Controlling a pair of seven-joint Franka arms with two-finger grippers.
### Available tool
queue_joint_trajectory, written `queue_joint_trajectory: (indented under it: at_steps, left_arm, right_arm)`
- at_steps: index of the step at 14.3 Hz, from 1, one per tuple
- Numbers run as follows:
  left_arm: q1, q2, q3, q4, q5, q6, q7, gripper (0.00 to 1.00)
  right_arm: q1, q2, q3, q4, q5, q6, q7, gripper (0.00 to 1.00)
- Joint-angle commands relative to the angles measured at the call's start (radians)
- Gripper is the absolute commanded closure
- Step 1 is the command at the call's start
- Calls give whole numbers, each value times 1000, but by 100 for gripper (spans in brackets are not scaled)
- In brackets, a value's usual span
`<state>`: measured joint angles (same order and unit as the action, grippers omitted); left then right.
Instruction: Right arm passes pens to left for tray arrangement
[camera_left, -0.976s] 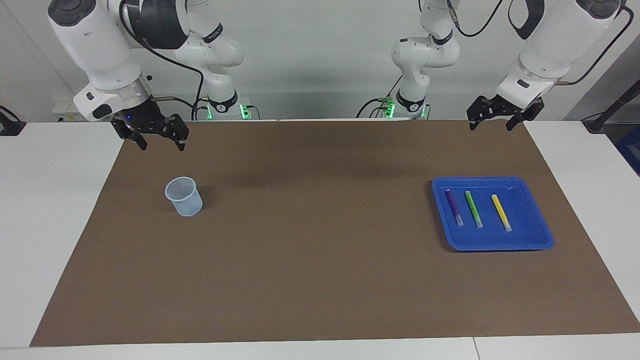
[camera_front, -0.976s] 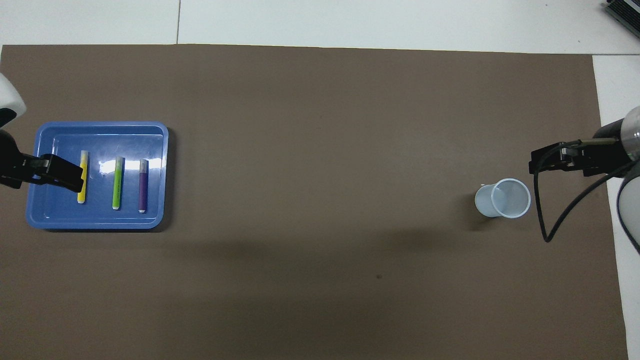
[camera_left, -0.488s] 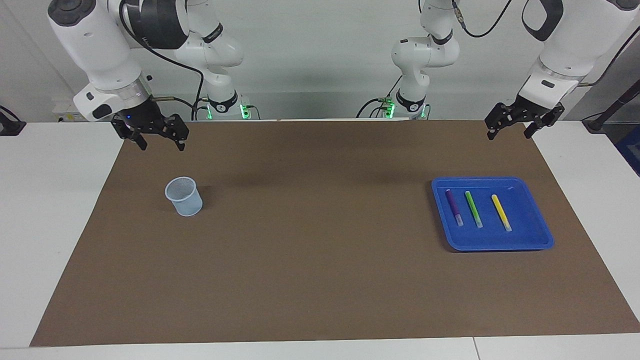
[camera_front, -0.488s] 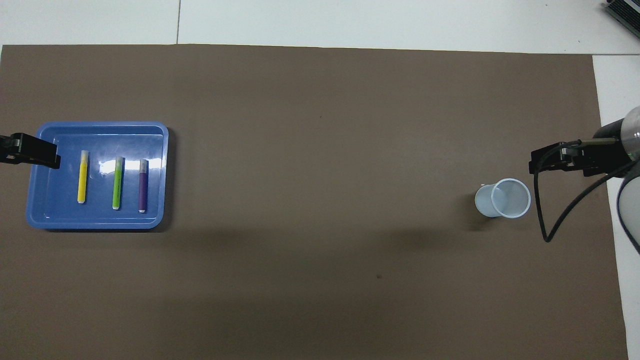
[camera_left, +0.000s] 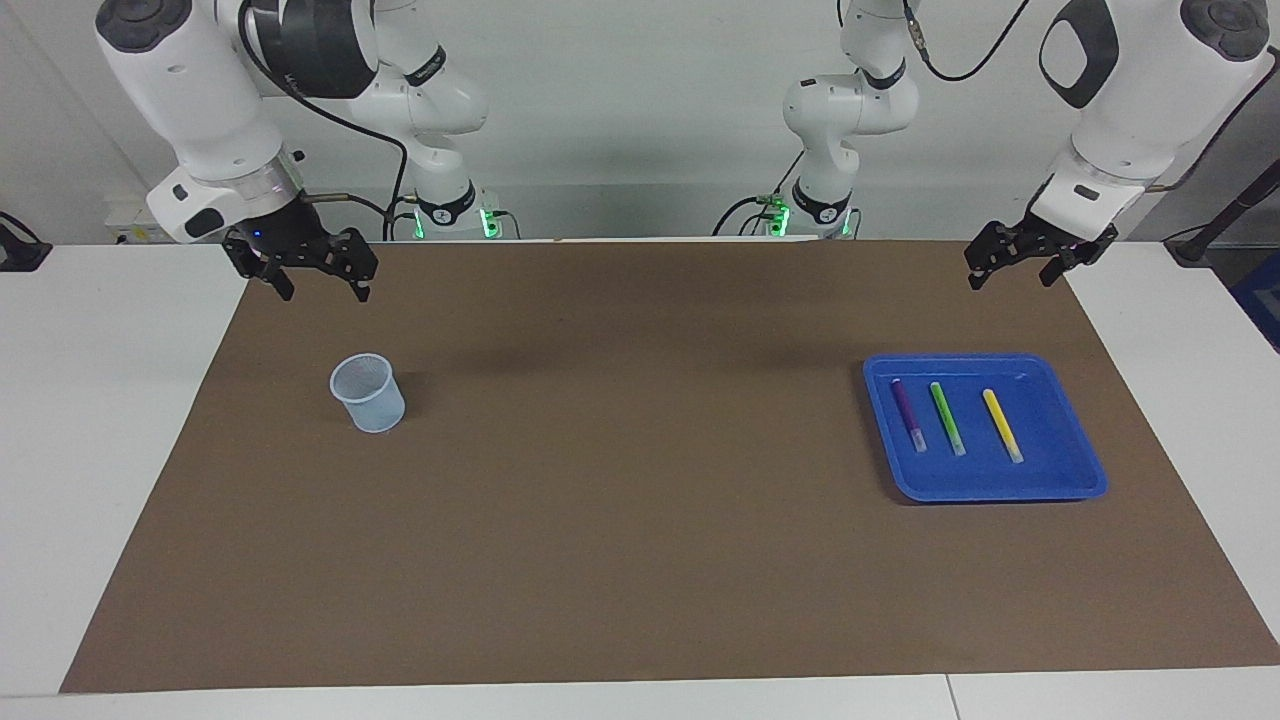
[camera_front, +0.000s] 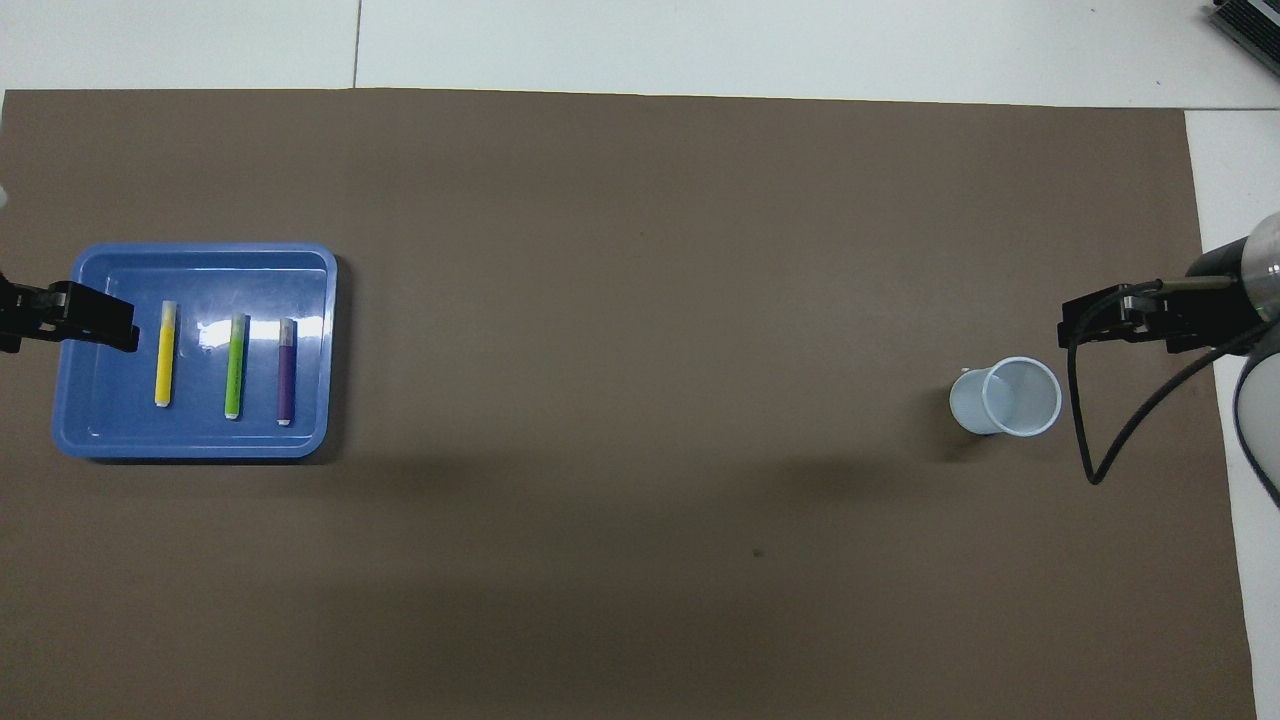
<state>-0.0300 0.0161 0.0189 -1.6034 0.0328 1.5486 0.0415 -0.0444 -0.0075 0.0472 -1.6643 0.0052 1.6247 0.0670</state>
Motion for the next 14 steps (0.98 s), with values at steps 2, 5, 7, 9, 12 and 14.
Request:
queue_joint_trajectory:
  at_steps: [2, 5, 7, 9, 12, 14]
  left_arm:
    - [16, -28, -13, -67, -8, 41, 1, 0]
    - [15, -22, -20, -44, -8, 15, 1, 0]
    - [16, -24, -23, -47, -8, 24, 0, 0]
    - [16, -13, -23, -18, -8, 38, 1, 0]
    - [15, -10, -23, 10, -5, 33, 1, 0]
    - [15, -10, -28, 7, -5, 41, 1, 0]
  right_arm:
    - [-5, -2, 6, -3, -14, 6, 8, 0]
    - [-5, -2, 6, -3, -14, 6, 8, 0]
    - [-5, -2, 5, -3, -14, 6, 8, 0]
    - [-5, -2, 6, -3, -14, 6, 8, 0]
    - [-5, -2, 6, -3, -14, 6, 8, 0]
    - [-5, -2, 6, -3, -14, 6, 8, 0]
